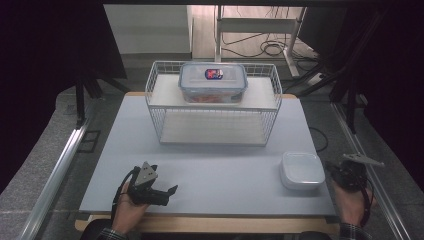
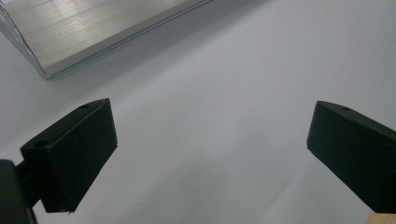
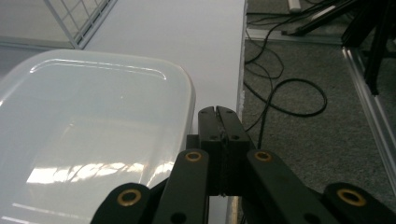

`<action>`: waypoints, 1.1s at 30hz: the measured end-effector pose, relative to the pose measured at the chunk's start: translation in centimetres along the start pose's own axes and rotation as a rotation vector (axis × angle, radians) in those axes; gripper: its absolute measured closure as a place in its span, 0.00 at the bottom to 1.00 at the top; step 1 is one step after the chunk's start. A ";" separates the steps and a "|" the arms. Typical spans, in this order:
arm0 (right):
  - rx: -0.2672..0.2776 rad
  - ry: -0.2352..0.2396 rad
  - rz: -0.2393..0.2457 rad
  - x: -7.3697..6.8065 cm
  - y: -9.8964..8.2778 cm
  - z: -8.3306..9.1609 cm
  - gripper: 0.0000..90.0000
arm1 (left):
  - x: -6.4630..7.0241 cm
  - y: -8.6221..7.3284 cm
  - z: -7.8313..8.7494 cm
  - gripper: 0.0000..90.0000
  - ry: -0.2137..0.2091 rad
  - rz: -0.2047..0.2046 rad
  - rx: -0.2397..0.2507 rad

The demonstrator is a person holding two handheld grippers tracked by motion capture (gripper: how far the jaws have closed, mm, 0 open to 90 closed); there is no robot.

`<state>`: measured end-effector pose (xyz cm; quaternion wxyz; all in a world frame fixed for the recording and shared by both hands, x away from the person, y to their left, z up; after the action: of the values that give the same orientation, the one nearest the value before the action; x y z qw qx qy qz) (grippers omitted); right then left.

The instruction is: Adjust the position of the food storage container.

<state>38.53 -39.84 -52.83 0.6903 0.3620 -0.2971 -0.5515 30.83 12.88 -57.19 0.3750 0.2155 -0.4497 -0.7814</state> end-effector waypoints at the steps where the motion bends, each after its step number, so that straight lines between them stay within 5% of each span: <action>1: -0.008 0.023 0.000 -0.3 -0.1 -0.4 0.99 | 0.0 0.0 0.0 0.02 0.001 0.000 0.000; 4: -0.012 0.014 0.007 -0.5 0.0 -0.5 0.99 | 0.0 0.0 0.0 0.02 0.000 0.001 0.002; 14: -0.035 0.095 -0.003 -3.8 0.1 -1.1 0.99 | 0.0 0.0 -0.1 0.02 0.000 -0.001 -0.003; 33: -0.099 0.279 0.096 -13.0 -0.4 -1.0 0.99 | 0.2 0.0 -0.2 0.02 -0.003 -0.010 -0.009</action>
<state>36.31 -27.04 -53.91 0.7674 0.3859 -0.1880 -0.4762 30.80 12.61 -57.30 0.3713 0.2151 -0.4458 -0.7856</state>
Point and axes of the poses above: each handheld gripper's, and its own axes: z roughly backward along the jaws, y roughly out of its top, x roughly to its right, the point moved 9 cm from there along -z, roughly forward along the jaws, and after that the axes turned 5 degrees about x, right-handed, at the moved point
